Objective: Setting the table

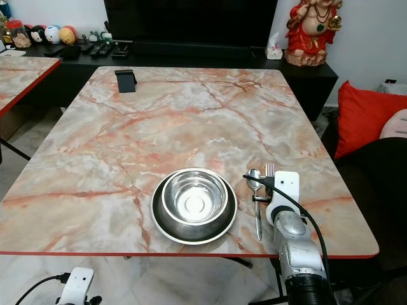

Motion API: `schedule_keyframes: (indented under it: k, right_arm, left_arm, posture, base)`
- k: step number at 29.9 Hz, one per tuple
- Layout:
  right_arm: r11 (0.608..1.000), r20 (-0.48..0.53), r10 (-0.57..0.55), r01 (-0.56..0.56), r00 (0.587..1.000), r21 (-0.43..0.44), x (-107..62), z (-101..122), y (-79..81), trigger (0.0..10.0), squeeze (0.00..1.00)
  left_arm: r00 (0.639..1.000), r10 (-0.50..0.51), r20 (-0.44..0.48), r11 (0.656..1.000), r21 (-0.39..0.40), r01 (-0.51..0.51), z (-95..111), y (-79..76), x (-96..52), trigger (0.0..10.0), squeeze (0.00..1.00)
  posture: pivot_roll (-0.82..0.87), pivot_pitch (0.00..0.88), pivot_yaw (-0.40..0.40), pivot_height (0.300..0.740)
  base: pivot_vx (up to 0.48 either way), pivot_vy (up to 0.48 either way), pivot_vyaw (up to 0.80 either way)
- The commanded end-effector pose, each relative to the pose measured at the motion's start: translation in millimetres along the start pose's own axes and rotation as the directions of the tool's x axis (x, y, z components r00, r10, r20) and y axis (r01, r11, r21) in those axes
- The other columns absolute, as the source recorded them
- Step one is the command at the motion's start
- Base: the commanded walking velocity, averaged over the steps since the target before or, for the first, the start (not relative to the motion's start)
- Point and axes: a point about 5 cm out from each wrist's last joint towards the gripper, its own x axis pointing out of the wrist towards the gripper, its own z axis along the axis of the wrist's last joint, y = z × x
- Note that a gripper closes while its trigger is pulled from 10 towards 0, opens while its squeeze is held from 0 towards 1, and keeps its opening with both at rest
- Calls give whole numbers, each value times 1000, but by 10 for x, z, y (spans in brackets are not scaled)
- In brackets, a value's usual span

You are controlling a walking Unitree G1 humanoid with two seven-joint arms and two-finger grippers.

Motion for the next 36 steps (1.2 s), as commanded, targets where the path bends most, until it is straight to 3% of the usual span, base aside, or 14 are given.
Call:
schedule_keyframes:
  k: [1, 7, 8, 9, 11, 26, 27, 29, 35, 36]
  right_arm:
    - [1000, -39, -3, 3, 999, 4, -3, -79, 11, 10000, 82]
    - [1000, -40, -3, 3, 999, 6, -3, -82, 15, 10000, 86]
    - [1000, -41, -3, 3, 999, 7, -2, -84, 17, 10000, 110]
    - [1000, -41, -2, 3, 999, 7, -2, -85, 19, 10000, 204]
    - [1000, -42, -2, 2, 999, 7, -2, -87, 28, 10000, 239]
    - [1000, -39, 1, -1, 999, 11, 5, -73, 43, 10000, 271]
    - [1000, -38, 1, -1, 999, 11, 5, -70, 45, 10000, 408]
    - [1000, -37, 2, -1, 999, 11, 7, -67, 47, 10000, 475]
    - [1000, -37, 2, -1, 999, 10, 9, -64, 48, 10000, 478]
    - [1000, -38, 1, -1, 999, 9, 9, -63, 47, 10000, 525]
  left_arm:
    - [1000, -3, -9, 1000, 3, 3, -11, 5, -1, 10000, 0]
    - [1000, -2, -9, 1000, 4, 2, -12, 7, -2, 10000, 0]
    - [1000, -2, -9, 1000, 5, 2, -12, 7, -2, 10000, 0]
    - [1000, -2, -10, 1000, 5, 2, -12, 8, -2, 10000, 0]
    - [1000, -2, -9, 1000, 5, 2, -13, 8, -2, 10000, 0]
    - [1000, -5, -11, 1000, 9, 5, -14, 7, -2, 10000, 0]
    - [1000, -5, -11, 1000, 9, 5, -14, 7, -2, 10000, 0]
    - [1000, -5, -11, 1000, 9, 5, -14, 7, -2, 10000, 0]
    - [1000, -7, -10, 1000, 11, 7, -12, 7, -2, 10000, 0]
    - [1000, -7, -10, 1000, 11, 7, -12, 7, -2, 10000, 0]
  posture:
    - [10, 0, -21, 728]
    - [11, 0, -22, 728]
    - [11, 0, -22, 728]
    - [11, 0, -22, 728]
    - [12, 0, -23, 728]
    - [13, 0, -24, 728]
    - [13, 0, -24, 728]
    - [13, 0, -24, 728]
    - [14, 0, -24, 728]
    - [14, 0, -24, 728]
  base:
    - [0, 0, 0]
    - [0, 0, 0]
    - [0, 0, 0]
    - [0, 0, 0]
    - [0, 0, 0]
    - [0, 0, 0]
    - [0, 0, 0]
    - [0, 0, 0]
    - [0, 0, 0]
    - [0, 0, 0]
